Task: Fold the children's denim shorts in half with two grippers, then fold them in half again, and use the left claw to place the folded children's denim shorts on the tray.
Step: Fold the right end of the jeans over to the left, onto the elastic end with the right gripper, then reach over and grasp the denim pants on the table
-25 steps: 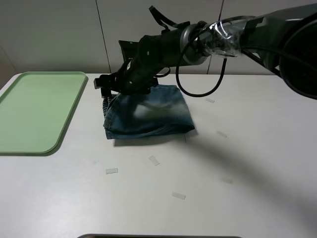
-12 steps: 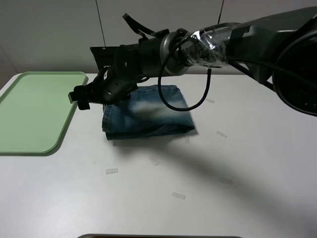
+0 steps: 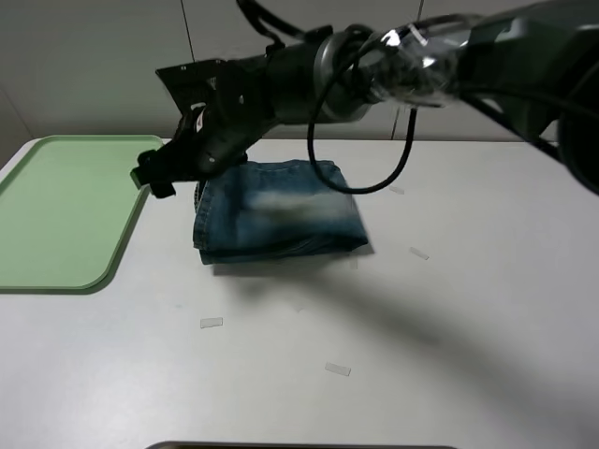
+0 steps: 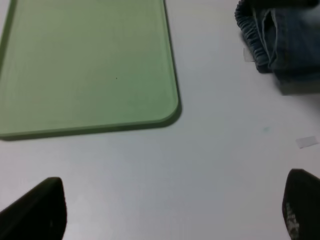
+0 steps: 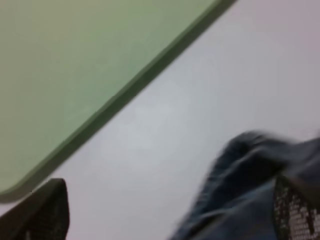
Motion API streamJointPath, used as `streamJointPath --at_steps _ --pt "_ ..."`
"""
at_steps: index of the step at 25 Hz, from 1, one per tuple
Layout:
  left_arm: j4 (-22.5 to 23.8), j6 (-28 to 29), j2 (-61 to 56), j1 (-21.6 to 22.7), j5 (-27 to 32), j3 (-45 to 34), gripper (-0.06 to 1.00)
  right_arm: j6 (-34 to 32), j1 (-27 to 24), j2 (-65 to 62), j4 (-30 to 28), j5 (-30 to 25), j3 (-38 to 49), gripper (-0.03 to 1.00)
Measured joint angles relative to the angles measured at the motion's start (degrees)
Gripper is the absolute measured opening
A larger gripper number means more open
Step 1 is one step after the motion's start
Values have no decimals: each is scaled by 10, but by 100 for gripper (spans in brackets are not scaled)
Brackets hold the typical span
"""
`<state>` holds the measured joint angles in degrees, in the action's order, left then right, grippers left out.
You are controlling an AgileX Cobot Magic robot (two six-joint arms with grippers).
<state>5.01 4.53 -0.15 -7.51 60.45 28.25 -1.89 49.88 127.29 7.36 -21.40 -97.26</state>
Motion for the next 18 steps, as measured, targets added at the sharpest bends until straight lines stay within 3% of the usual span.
streamJointPath --at_steps 4,12,18 --pt "0 0 0 0 0 0 86 7 -36 -52 -58 -35 0 61" --pt "0 0 0 0 0 0 86 8 -118 -150 -143 -174 22 61" --pt "0 0 0 0 0 0 86 8 -200 -261 -160 -170 142 61"
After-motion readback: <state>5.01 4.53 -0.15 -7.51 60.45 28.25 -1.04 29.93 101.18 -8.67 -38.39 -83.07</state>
